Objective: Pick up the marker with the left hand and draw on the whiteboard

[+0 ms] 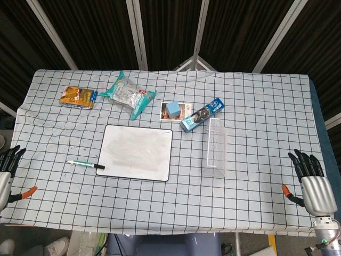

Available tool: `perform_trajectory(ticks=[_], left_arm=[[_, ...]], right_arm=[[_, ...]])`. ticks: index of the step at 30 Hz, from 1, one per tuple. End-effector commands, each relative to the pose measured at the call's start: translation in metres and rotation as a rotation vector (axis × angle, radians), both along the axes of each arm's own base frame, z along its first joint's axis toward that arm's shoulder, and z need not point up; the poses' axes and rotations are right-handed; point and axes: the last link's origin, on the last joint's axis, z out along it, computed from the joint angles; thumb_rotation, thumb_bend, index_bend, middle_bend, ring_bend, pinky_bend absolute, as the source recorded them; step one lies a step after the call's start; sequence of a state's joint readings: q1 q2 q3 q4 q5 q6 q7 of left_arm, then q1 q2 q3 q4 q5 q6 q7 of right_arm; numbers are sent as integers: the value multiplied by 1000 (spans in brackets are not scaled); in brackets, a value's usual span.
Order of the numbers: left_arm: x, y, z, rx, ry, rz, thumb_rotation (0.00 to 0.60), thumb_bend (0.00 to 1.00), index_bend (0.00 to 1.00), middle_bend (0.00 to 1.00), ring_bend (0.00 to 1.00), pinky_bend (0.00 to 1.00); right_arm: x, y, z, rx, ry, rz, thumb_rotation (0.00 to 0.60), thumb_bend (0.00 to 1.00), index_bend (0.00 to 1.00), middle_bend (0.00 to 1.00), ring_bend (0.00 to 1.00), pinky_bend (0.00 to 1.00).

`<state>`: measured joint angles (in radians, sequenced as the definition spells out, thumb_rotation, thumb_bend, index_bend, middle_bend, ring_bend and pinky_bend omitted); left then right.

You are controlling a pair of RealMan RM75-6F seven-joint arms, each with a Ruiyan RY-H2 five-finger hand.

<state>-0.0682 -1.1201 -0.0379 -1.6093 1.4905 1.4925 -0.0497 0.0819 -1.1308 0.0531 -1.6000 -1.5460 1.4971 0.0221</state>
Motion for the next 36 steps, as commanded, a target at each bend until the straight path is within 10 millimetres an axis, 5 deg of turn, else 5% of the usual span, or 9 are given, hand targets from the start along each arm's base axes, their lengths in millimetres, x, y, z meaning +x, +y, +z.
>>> perform_trajectory(ticks=[1, 17, 30, 36], left_arm=[[0, 0, 0, -1, 1, 0, 600, 129, 0, 0, 0, 0], [-4, 8, -4, -45, 81, -3, 600, 130, 11, 0, 0, 0], [-3, 61, -42, -234, 239, 7, 600, 325, 365, 34, 0, 0], [3, 84, -69, -298, 271, 2, 600, 371, 400, 44, 0, 0]], right_arm=[[0, 0, 0, 0, 0, 0, 600, 300, 0, 0, 0, 0], [-1, 0, 0, 2, -3, -6, 600, 300, 0, 0, 0, 0], [0, -1, 0, 8, -20, -8, 600, 300, 0, 0, 0, 0], [-1, -1, 0, 8, -27, -15, 600, 300, 0, 0, 0, 0]])
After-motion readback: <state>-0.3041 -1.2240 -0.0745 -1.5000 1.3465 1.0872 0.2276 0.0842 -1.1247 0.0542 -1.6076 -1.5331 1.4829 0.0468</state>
